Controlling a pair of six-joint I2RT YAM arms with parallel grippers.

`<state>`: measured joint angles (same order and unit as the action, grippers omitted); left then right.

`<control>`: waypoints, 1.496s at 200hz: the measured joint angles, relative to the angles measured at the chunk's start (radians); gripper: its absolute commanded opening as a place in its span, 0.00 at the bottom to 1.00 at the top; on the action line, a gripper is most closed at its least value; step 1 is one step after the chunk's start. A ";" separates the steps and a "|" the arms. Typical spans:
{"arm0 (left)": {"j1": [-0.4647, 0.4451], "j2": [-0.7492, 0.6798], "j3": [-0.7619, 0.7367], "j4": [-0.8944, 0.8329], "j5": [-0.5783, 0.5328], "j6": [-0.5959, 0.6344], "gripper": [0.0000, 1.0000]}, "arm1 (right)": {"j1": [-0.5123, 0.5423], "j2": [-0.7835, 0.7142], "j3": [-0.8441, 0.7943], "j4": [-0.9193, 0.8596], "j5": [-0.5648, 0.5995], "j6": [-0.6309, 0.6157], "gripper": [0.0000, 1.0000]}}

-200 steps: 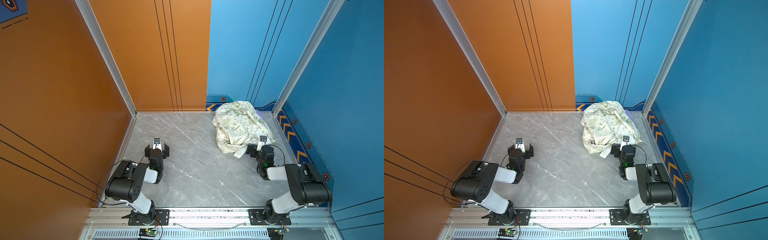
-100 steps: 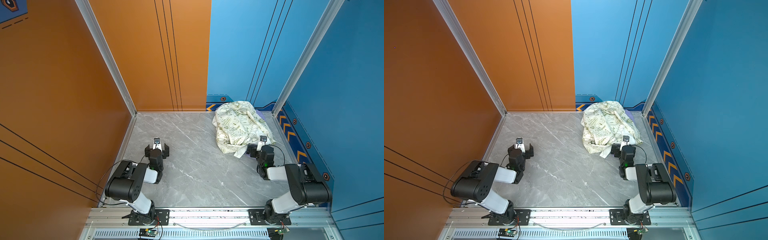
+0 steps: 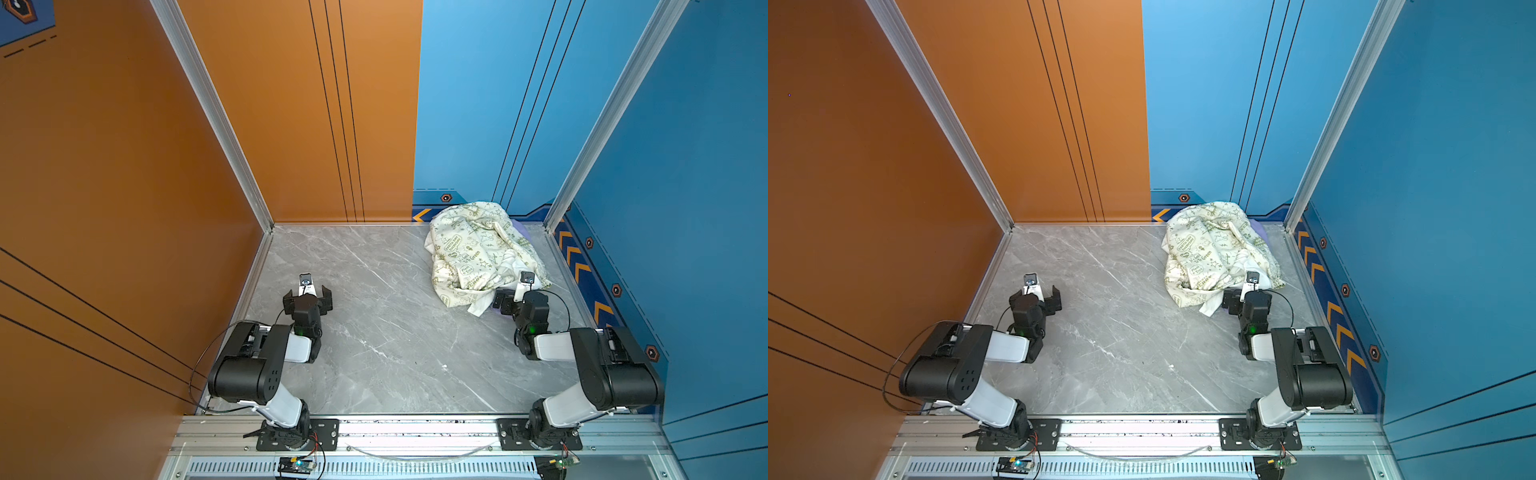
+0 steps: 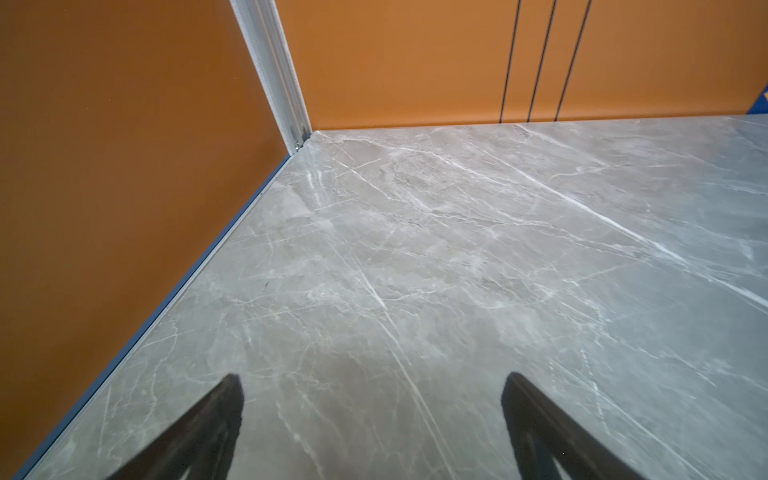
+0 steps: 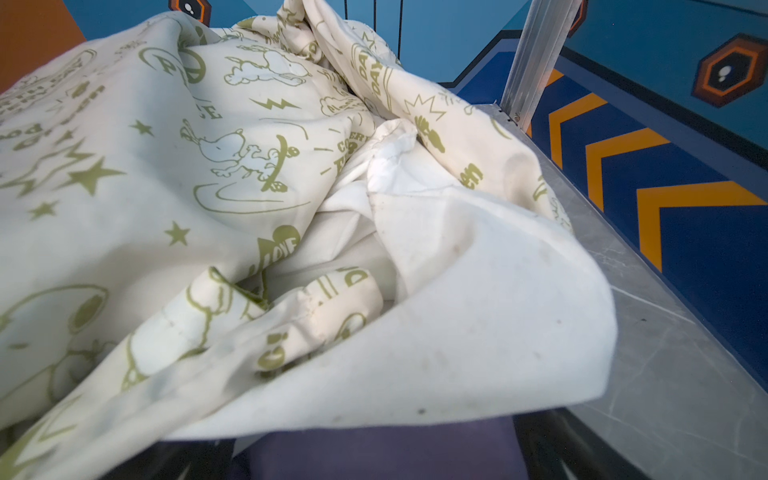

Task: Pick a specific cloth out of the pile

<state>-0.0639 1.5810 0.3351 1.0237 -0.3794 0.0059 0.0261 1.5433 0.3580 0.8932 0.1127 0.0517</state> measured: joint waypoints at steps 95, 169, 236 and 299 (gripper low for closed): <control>-0.010 -0.592 0.105 -0.504 0.140 -0.010 0.98 | 0.021 -0.500 0.156 -0.582 0.017 0.095 1.00; -0.054 -0.833 0.102 -0.790 0.447 0.034 0.98 | -0.075 -0.608 0.164 -0.896 -0.003 0.354 0.80; -0.075 -0.848 0.097 -0.842 0.439 0.058 0.98 | -0.176 -0.459 0.164 -0.935 -0.103 0.557 0.74; -0.075 -0.870 0.097 -0.842 0.406 0.058 0.98 | -0.188 -0.324 0.164 -0.917 -0.147 0.632 0.58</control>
<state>-0.1387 0.7113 0.4316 0.1818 0.0261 0.0639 -0.1623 1.2194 0.5220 -0.0238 -0.0345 0.6838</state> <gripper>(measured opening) 0.980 0.613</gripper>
